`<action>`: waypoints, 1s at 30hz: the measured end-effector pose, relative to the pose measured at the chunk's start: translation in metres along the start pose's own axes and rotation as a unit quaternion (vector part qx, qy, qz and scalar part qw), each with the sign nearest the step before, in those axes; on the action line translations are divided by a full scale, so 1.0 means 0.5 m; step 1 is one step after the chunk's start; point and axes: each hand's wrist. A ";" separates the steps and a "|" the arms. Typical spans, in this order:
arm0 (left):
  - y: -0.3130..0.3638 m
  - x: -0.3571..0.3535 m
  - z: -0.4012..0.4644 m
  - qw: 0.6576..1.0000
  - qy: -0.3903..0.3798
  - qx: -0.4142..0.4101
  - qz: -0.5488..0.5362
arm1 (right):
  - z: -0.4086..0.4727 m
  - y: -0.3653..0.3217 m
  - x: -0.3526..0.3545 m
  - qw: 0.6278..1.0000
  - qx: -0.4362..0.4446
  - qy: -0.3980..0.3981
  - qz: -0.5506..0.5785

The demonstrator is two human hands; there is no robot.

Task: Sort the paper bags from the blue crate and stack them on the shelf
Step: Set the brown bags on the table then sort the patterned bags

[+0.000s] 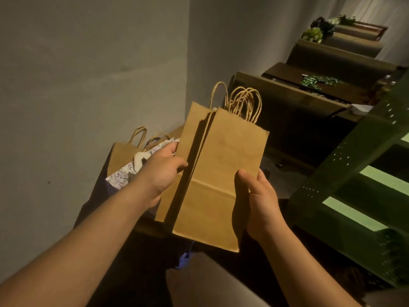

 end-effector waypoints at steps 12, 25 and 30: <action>-0.078 -0.133 0.017 0.996 -0.082 -0.027 -0.019 | -0.060 0.006 0.065 0.994 0.014 0.066 -0.087; -0.148 -0.296 0.025 0.986 -0.155 0.017 0.061 | -0.168 0.032 0.183 0.966 -0.027 0.211 -0.145; -0.222 -0.370 -0.012 0.978 -0.195 0.059 0.043 | -0.255 0.067 0.246 0.958 -0.054 0.242 -0.146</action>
Point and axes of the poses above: each hand's wrist, its own z-axis towards the middle knuckle, its own x-axis out of the back of the hand, y = z × x, and after that the axes turned 12 degrees about -y, right-handed
